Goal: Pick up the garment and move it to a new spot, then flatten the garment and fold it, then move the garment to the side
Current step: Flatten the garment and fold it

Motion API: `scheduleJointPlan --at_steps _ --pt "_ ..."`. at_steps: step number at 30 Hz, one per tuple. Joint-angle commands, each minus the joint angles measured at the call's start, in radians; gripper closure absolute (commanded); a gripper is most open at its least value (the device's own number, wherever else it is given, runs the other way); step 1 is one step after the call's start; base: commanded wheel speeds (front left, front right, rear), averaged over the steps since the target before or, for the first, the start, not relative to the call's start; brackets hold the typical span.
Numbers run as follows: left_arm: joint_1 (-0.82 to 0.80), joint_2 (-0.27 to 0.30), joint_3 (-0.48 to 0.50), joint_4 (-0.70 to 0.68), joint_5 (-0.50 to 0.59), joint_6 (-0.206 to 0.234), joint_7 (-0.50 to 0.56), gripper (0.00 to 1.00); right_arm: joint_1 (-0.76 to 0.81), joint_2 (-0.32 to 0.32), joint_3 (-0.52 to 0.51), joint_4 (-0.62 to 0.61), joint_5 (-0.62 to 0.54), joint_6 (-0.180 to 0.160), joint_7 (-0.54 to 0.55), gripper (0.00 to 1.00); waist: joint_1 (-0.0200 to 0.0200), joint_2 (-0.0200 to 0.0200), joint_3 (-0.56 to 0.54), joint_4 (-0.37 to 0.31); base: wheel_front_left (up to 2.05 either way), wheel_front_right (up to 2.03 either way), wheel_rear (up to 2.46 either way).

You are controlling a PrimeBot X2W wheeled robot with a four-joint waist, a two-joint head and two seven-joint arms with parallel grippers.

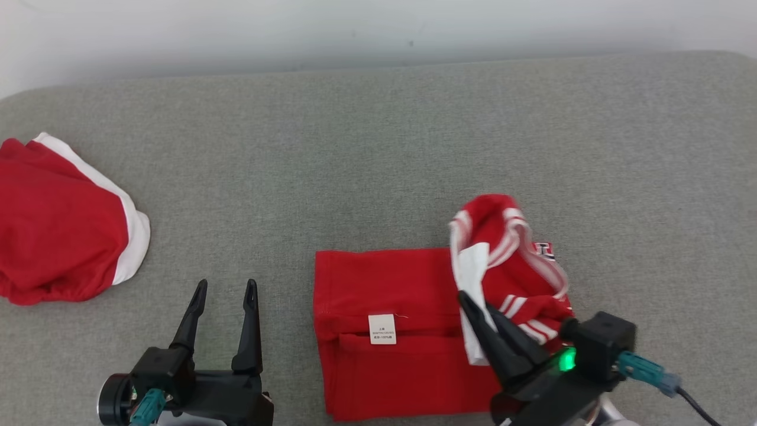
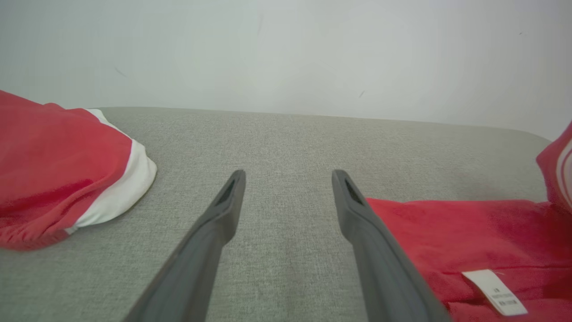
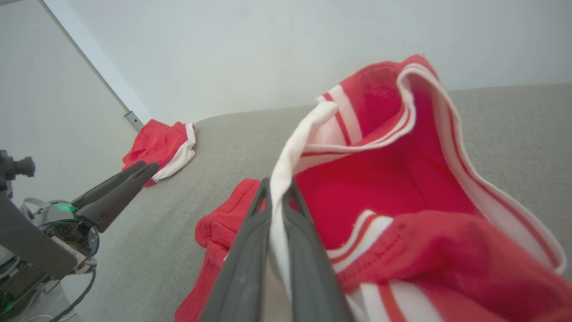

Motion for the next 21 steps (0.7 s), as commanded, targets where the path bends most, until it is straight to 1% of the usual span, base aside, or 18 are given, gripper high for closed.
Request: scheduleJointPlan --at_steps 1,7,12,21 --pt "-0.009 -0.001 0.000 0.003 0.002 0.000 -0.007 0.00 -0.017 0.005 0.015 0.010 0.009 -0.001 -0.008 1.00 0.0000 0.0000 0.009 0.012 0.00 0.00 0.00" --pt "-0.019 -0.013 0.001 0.000 0.007 -0.008 -0.007 0.00 -0.089 0.028 0.132 0.126 0.049 -0.001 -0.043 1.00 0.0000 0.0000 0.034 0.046 0.00 0.00 0.00" --pt "-0.029 -0.023 0.003 0.002 0.014 -0.014 -0.007 0.00 -0.144 0.046 0.196 0.222 0.073 -0.001 -0.079 1.00 0.0000 0.0000 0.053 0.066 0.00 0.00 0.00" --pt "-0.034 -0.041 0.013 0.008 0.026 -0.024 -0.006 0.00 -0.211 0.053 0.289 0.311 0.121 -0.001 -0.118 1.00 0.0000 0.0000 0.067 0.079 0.00 0.00 0.00"
